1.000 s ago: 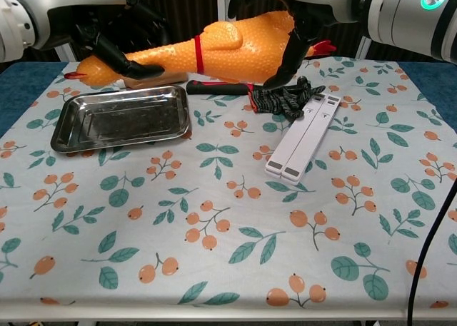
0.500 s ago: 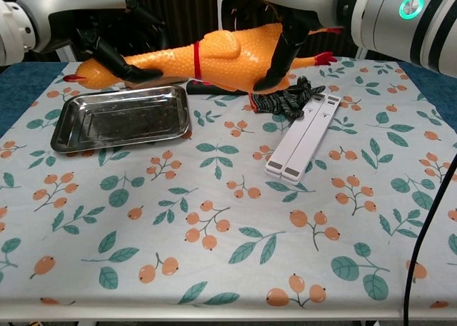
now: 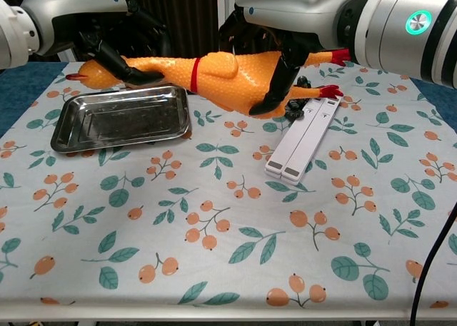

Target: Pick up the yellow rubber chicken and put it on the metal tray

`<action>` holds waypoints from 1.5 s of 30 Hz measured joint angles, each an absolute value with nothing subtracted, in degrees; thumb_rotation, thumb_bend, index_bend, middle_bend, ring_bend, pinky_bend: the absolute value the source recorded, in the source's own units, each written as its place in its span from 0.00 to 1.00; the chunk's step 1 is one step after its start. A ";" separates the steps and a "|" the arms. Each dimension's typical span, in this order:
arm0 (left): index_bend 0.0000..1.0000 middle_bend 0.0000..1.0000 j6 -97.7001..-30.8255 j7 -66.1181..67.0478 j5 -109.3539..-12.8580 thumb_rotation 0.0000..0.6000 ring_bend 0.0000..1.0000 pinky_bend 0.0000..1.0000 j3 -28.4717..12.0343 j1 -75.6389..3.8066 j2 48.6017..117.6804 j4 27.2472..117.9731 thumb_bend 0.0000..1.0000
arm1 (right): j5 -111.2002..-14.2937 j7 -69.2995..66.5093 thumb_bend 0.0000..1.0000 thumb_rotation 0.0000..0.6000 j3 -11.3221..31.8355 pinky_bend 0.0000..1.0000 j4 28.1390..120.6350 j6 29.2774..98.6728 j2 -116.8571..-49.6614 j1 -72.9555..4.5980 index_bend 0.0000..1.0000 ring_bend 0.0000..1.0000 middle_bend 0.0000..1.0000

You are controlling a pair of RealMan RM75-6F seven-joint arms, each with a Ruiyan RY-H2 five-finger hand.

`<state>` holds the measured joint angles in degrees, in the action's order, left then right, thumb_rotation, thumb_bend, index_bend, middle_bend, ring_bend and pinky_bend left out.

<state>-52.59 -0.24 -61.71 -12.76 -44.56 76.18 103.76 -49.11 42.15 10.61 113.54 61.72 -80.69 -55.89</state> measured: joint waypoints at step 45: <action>0.76 0.74 -53.31 -9.15 -59.33 1.00 0.59 0.56 -10.42 -37.30 85.89 71.54 0.67 | -73.94 19.39 0.00 1.00 2.53 0.00 115.57 74.52 -61.35 -35.75 0.00 0.00 0.00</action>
